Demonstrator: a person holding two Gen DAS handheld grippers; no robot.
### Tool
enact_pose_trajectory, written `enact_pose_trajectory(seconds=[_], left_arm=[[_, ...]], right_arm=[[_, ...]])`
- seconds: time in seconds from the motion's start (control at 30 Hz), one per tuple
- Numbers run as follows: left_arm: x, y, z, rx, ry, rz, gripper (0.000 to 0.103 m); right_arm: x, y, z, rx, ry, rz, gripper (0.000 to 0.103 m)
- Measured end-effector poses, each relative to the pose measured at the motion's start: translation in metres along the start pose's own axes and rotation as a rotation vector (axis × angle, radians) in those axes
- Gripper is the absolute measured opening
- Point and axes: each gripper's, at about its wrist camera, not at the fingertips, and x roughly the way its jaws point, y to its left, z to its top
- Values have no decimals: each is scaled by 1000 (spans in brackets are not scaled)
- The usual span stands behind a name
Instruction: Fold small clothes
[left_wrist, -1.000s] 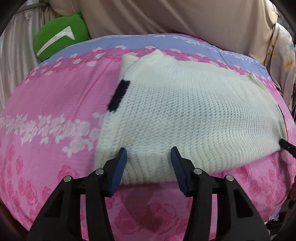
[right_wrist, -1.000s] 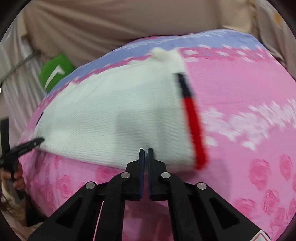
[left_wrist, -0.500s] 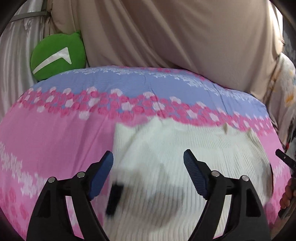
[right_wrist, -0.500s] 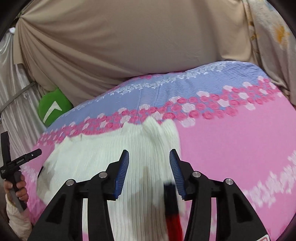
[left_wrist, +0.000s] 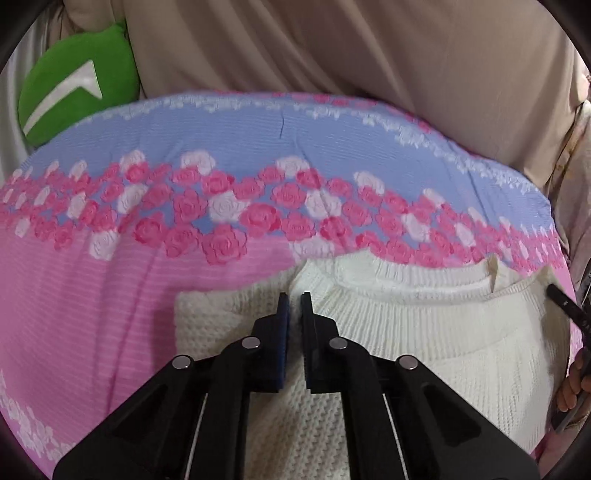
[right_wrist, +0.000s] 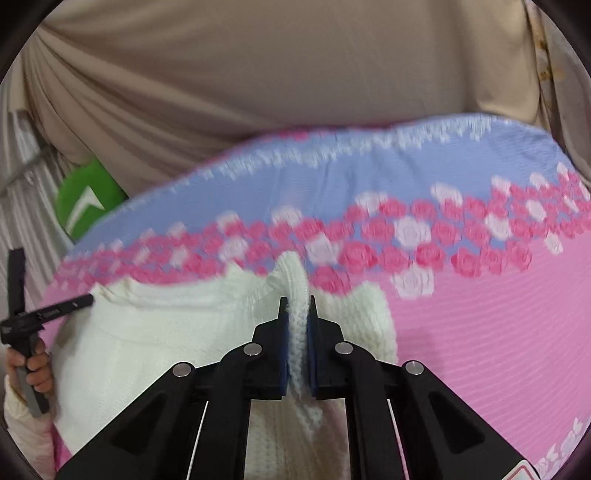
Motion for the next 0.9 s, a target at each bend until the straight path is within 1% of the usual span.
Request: enact_pose_trajectory(seconds=[0.07,0.1,0.13,0.17,0.23,0.3,0.33,0.37,0.4,0.47,0.5,0.57,0.6,0.63,0.67,0.7,0.73,0.77,0.83,0.9], left_arm=[[-17,-1,10,7,-66,2,5],[-22,-2,16,10,-84,-3,5],[-25,-2,21,17,-97,1,5],[-23,-2,25,23,-99,21,5],[-6,1,31,23,-62,49,5],[25,9,27,9,23,69,5],[43,14,22,-3,67,92,5],[47,15,19,-7,53,107,5],[46,17,18,-10,44,123,6],[42,16,20,-14,34,122,7],[41,16,19,-6,31,131,8],[30,15,15,-4,8,142,9],[20,13,12,-4,-14,144,9],[6,9,9,2,-41,142,10],[-14,2,4,15,-78,147,14],[-29,-4,0,31,-105,140,16],[-46,-15,-6,58,-133,125,20],[-61,-28,-13,89,-150,106,25],[-79,-56,-28,158,-162,52,26],[-84,-82,-45,222,-139,1,26]], right_arm=[[-23,-1,10,28,-91,62,7],[-30,-3,14,44,-119,79,7],[-34,-6,17,59,-136,83,7],[-31,-9,20,66,-127,64,7],[-9,-21,19,89,-47,2,7],[33,-37,6,119,116,-64,7],[48,-42,-3,128,160,-94,6],[47,-42,-4,124,148,-82,6],[44,-38,0,109,154,-90,6],[39,-31,2,80,141,-106,8],[36,-30,2,87,129,-109,9],[21,-27,-1,126,69,-110,12],[10,-23,-2,131,34,-117,17],[-2,-17,-3,122,-4,-122,17],[-15,-8,-5,105,-39,-114,17],[-24,1,-5,88,-49,-89,18],[-30,13,-9,65,-47,-50,18],[-34,33,-16,27,-29,2,18],[-33,72,-33,-67,24,74,18],[-28,110,-54,-148,68,140,18]])
